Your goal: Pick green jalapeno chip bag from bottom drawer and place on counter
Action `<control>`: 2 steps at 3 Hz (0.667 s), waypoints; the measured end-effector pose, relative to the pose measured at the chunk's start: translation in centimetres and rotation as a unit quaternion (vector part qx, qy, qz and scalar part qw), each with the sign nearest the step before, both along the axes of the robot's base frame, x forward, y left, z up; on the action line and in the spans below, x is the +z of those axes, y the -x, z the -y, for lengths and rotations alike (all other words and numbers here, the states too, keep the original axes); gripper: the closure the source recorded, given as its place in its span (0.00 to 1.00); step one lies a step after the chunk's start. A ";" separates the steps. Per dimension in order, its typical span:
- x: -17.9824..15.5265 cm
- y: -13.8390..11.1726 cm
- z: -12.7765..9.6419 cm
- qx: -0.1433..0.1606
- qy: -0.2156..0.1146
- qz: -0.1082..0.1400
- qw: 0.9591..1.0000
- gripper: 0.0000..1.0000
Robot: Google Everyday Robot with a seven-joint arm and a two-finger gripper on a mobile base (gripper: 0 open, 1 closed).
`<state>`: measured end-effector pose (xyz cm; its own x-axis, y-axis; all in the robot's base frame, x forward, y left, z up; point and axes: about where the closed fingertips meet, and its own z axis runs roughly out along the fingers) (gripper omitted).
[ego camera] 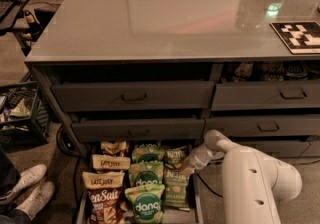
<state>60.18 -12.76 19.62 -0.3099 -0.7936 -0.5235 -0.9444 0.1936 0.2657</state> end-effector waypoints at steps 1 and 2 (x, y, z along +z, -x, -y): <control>0.0 0.0 -0.3 0.001 -0.003 -0.003 1.000 1.00; 2.3 1.0 -0.4 -0.003 -0.018 -0.001 1.000 1.00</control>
Offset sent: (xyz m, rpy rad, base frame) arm -0.0262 0.0038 0.0741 0.0928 -0.0134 -0.0259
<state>59.16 -12.32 21.91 -0.3152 -0.7723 -0.5515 -0.9428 0.1886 0.2748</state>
